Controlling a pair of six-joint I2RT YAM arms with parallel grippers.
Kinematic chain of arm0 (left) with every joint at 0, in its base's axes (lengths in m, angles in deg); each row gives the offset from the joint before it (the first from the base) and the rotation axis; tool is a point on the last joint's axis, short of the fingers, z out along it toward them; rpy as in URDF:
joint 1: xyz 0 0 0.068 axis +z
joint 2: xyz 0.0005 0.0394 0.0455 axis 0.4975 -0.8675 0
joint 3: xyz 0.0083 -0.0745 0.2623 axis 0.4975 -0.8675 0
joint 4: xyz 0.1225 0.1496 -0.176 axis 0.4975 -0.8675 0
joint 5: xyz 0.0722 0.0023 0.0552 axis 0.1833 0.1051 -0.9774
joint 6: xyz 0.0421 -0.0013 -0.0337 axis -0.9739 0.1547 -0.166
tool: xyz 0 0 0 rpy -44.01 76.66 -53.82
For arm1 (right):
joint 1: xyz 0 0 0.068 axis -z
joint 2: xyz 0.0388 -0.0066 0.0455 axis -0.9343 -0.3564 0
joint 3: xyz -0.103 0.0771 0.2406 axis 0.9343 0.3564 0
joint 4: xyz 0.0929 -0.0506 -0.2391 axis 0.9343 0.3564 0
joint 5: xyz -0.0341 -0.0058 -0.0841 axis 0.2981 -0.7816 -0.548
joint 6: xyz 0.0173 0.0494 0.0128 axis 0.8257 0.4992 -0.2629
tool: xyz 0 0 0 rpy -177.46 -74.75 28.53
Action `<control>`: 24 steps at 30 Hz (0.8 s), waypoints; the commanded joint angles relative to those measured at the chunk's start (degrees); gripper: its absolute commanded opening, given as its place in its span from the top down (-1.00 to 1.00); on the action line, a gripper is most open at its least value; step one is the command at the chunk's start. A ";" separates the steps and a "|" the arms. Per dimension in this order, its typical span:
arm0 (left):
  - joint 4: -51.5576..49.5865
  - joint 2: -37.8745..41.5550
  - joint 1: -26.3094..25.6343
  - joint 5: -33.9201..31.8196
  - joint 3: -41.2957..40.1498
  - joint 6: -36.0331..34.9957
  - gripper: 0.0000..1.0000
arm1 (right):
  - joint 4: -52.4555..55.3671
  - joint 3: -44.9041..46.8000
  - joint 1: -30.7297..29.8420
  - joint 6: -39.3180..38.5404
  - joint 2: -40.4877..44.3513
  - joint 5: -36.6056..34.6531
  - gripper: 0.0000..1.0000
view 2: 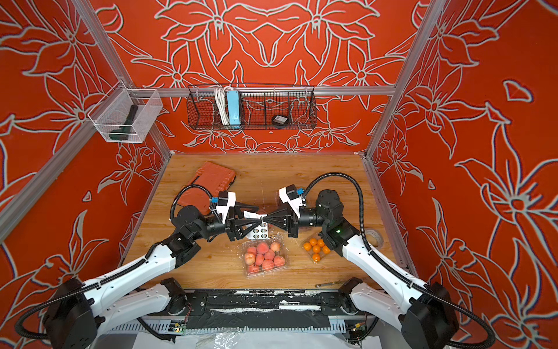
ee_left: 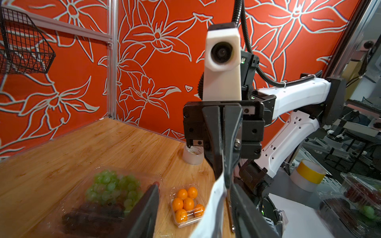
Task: Label fruit boxes
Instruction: Adjust the label sticker.
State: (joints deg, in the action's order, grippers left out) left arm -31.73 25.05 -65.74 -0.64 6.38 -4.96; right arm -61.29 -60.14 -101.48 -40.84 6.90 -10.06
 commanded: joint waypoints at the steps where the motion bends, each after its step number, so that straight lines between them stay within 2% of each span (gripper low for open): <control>1: 1.75 0.02 0.22 0.37 1.31 0.66 -0.14 | -1.12 0.26 -0.30 -0.88 0.50 -0.34 1.00; 4: 0.98 3.43 0.22 -2.70 0.03 -0.15 -0.17 | 0.58 0.34 -0.25 -2.00 1.30 -0.88 1.00; 6: 0.77 5.22 0.24 -3.65 -0.82 -0.39 -0.40 | 0.72 0.41 -0.27 -2.05 1.58 -1.07 1.00; 9: -0.04 5.97 0.22 -3.15 -1.11 -0.93 -0.51 | 0.61 0.37 -0.33 -1.94 1.40 -1.11 1.00; 13: -1.15 5.67 0.87 -6.79 -0.95 -1.32 -0.39 | -0.53 0.47 -0.27 -1.13 1.22 -0.23 1.00; 20: -0.42 3.93 1.27 -5.90 0.20 -0.09 -0.16 | -1.20 0.65 -0.29 -0.83 1.78 0.81 1.00; 24: -0.06 3.77 1.30 -4.95 -0.13 -0.32 -0.12 | -1.35 0.65 -0.31 -0.88 1.79 0.51 1.00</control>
State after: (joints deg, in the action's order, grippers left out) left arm -32.89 28.94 -64.71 -6.17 6.03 -5.58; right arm -60.72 -60.14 -101.50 -41.65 7.77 -10.83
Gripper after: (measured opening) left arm 0.562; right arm 0.045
